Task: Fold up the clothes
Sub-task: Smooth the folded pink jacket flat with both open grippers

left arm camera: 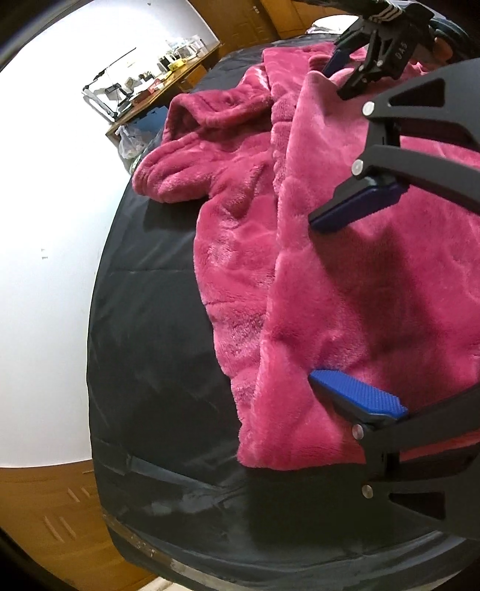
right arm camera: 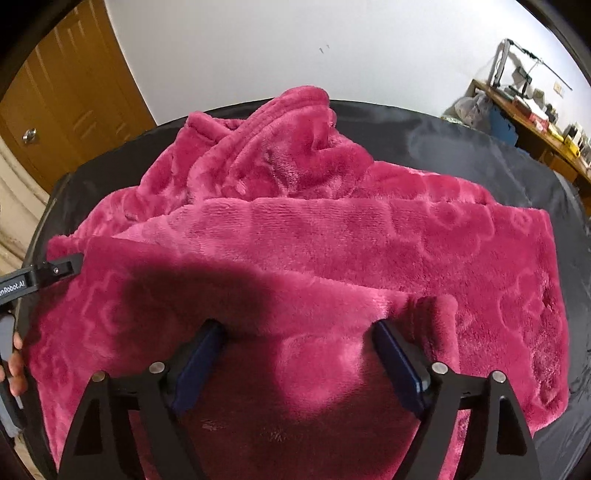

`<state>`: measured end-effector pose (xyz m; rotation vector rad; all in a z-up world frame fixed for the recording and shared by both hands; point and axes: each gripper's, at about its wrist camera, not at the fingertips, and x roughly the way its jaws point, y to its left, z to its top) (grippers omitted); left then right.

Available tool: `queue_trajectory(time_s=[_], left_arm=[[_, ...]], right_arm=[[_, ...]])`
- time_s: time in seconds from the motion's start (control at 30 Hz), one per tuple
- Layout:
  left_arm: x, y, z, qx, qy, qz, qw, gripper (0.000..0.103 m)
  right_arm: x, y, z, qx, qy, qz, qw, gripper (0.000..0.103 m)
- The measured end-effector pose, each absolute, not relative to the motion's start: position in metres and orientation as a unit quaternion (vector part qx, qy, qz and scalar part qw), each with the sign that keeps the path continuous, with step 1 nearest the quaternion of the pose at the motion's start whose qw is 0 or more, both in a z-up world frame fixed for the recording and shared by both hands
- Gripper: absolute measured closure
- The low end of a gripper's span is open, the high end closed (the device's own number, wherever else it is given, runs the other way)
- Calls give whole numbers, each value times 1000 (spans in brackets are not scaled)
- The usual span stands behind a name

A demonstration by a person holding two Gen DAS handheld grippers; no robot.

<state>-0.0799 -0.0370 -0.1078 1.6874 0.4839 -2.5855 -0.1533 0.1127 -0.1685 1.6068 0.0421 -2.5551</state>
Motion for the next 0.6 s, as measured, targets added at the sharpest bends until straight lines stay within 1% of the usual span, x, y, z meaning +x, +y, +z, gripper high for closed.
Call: queue_trajectory(time_s=[0.07,0.2,0.3,0.4,0.5,0.6], left_arm=[[-79,-38,-105,542,158,-825,4,22],[-71,-45,-89,533,170,-829,-4,22],[-58,-53,-71,519,174,-837,-6,22],[-42,-61,-58,509,181,-841,-9,22],[-30,-56,-62,514,186,-837,-19,22],[-5,-42,-73,530,166,-831,-34,22]], right_arm=[[-154,110,-170,532,18,-844,60,12],[-154,109,-167,541,16,-839,57,12],[-142,115,-147,525,-11,-850,45,12],[-117,117,-130,510,-25,-858,57,12],[-96,112,-127,513,-21,-856,60,12],[-81,109,-137,525,3,-849,57,12]])
